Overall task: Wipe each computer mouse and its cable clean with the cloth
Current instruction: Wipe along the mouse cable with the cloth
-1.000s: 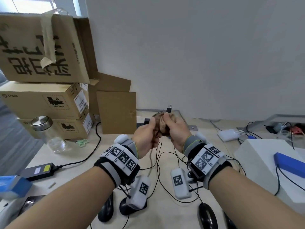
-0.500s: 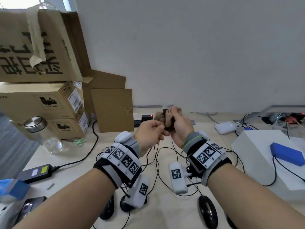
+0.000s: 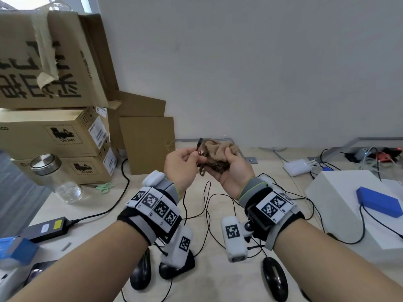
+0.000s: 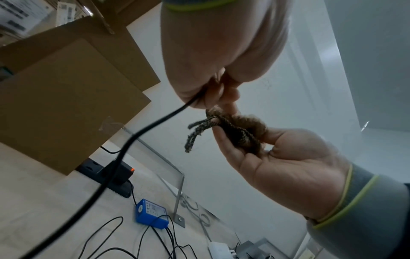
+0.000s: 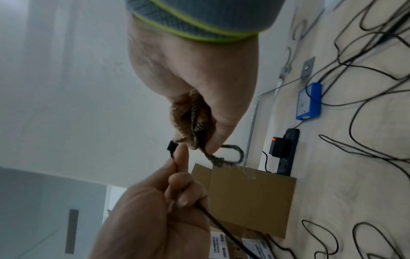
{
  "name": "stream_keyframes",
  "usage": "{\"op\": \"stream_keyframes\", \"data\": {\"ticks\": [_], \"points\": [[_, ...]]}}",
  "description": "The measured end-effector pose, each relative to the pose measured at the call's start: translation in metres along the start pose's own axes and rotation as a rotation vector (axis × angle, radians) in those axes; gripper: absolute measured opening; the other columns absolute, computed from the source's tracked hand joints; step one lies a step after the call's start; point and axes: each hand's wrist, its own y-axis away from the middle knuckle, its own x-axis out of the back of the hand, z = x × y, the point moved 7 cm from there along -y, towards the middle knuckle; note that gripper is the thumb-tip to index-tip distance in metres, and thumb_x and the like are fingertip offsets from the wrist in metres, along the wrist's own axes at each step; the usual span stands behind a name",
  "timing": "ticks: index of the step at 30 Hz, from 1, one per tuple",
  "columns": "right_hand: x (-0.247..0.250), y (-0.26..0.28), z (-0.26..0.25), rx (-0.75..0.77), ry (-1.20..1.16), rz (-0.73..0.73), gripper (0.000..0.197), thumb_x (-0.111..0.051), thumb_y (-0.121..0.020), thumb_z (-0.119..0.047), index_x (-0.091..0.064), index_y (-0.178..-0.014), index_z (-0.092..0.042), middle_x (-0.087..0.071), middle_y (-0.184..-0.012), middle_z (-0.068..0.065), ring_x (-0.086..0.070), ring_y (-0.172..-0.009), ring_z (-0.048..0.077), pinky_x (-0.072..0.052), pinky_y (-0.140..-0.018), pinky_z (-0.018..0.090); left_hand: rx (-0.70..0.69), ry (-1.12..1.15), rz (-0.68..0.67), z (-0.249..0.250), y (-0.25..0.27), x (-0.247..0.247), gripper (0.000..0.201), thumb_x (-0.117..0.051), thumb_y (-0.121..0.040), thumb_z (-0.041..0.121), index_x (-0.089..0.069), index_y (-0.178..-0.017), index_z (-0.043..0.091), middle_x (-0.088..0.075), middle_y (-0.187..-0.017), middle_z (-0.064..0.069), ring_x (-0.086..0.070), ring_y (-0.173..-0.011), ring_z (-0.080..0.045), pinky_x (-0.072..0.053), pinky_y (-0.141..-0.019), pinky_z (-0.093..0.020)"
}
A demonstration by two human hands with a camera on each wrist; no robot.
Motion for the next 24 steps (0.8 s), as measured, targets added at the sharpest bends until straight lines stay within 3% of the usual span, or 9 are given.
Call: {"op": "stream_keyframes", "data": {"ticks": [4, 6, 8, 11, 14, 16, 18, 21, 24], "points": [[0.002, -0.001, 0.001, -0.031, -0.084, 0.019, 0.032, -0.037, -0.105, -0.029, -0.057, -0.111, -0.005, -0.067, -0.106, 0.019, -0.065, -0.095, 0.034, -0.054, -0.089, 0.047, -0.04, -0.003, 0.024, 0.008, 0.0, 0.004, 0.015, -0.051, -0.098, 0.009, -0.066, -0.098, 0.011, -0.074, -0.077, -0.001, -0.049, -0.044, -0.004, -0.039, -0.046, -0.015], [-0.002, 0.001, 0.003, -0.024, -0.058, -0.032, 0.031, -0.037, -0.105, -0.026, -0.058, -0.112, -0.006, -0.068, -0.107, 0.018, -0.066, -0.094, 0.032, -0.052, -0.094, 0.047, -0.113, -0.152, -0.014, 0.016, 0.002, 0.0, 0.017, -0.056, -0.096, 0.015, -0.068, -0.084, 0.018, -0.072, -0.07, 0.004, -0.049, -0.043, 0.001, -0.039, -0.047, -0.015], [-0.008, 0.004, 0.001, 0.014, -0.018, -0.109, 0.026, -0.039, -0.104, -0.023, -0.06, -0.1, -0.007, -0.069, -0.092, 0.011, -0.067, -0.086, 0.026, -0.056, -0.088, 0.042, -0.206, -0.334, -0.049, 0.022, 0.005, -0.004, 0.024, -0.061, -0.093, 0.023, -0.069, -0.071, 0.02, -0.069, -0.061, 0.007, -0.053, -0.048, -0.001, -0.041, -0.052, -0.019], [-0.014, 0.006, -0.002, 0.123, 0.081, -0.146, 0.015, -0.053, -0.099, -0.014, -0.062, -0.088, -0.008, -0.065, -0.077, 0.006, -0.066, -0.085, 0.023, -0.057, -0.078, 0.038, -0.278, -0.514, -0.059, 0.028, 0.004, -0.006, 0.018, -0.064, -0.09, 0.025, -0.073, -0.074, 0.019, -0.07, -0.067, 0.005, -0.059, -0.06, -0.011, -0.045, -0.057, -0.025], [-0.011, 0.003, -0.005, 0.211, 0.237, -0.039, 0.014, -0.066, -0.09, -0.008, -0.065, -0.103, -0.003, -0.071, -0.096, 0.017, -0.069, -0.09, 0.028, -0.057, -0.083, 0.045, -0.308, -0.672, -0.123, 0.031, 0.007, -0.013, 0.02, -0.061, -0.089, 0.019, -0.065, -0.069, 0.021, -0.066, -0.067, 0.001, -0.06, -0.065, -0.019, -0.047, -0.059, -0.029], [-0.011, -0.002, -0.006, 0.227, 0.316, 0.027, 0.012, -0.069, -0.087, -0.006, -0.068, -0.098, -0.004, -0.071, -0.098, 0.021, -0.068, -0.087, 0.031, -0.057, -0.084, 0.048, -0.323, -0.72, -0.154, 0.029, 0.009, -0.018, 0.024, -0.059, -0.087, 0.016, -0.059, -0.064, 0.021, -0.059, -0.062, 0.004, -0.056, -0.064, -0.021, -0.042, -0.056, -0.028], [-0.012, -0.004, -0.009, 0.25, 0.427, 0.086, 0.001, -0.069, -0.086, -0.008, -0.069, -0.085, -0.008, -0.07, -0.086, 0.016, -0.065, -0.076, 0.026, -0.059, -0.076, 0.044, -0.301, -0.718, -0.15, 0.025, 0.009, -0.02, 0.021, -0.058, -0.086, 0.014, -0.059, -0.065, 0.02, -0.054, -0.059, 0.008, -0.053, -0.064, -0.02, -0.039, -0.057, -0.027], [0.0, -0.014, -0.017, 0.276, 0.551, 0.264, 0.017, -0.067, -0.085, -0.019, -0.063, -0.07, -0.012, -0.065, -0.068, 0.008, -0.058, -0.062, 0.023, -0.051, -0.059, 0.033, -0.308, -0.732, -0.172, 0.024, 0.011, -0.026, 0.021, -0.06, -0.087, 0.017, -0.059, -0.065, 0.019, -0.051, -0.055, 0.01, -0.053, -0.064, -0.02, -0.042, -0.06, -0.029], [0.032, -0.027, -0.034, 0.238, 0.436, 0.455, 0.017, -0.067, -0.084, -0.026, -0.059, -0.075, -0.014, -0.066, -0.08, 0.012, -0.057, -0.061, 0.025, -0.047, -0.048, 0.029, -0.385, -0.749, -0.202, 0.028, 0.019, -0.027, 0.022, -0.062, -0.09, 0.023, -0.061, -0.069, 0.017, -0.049, -0.053, 0.01, -0.049, -0.056, -0.013, -0.039, -0.055, -0.026]]}}
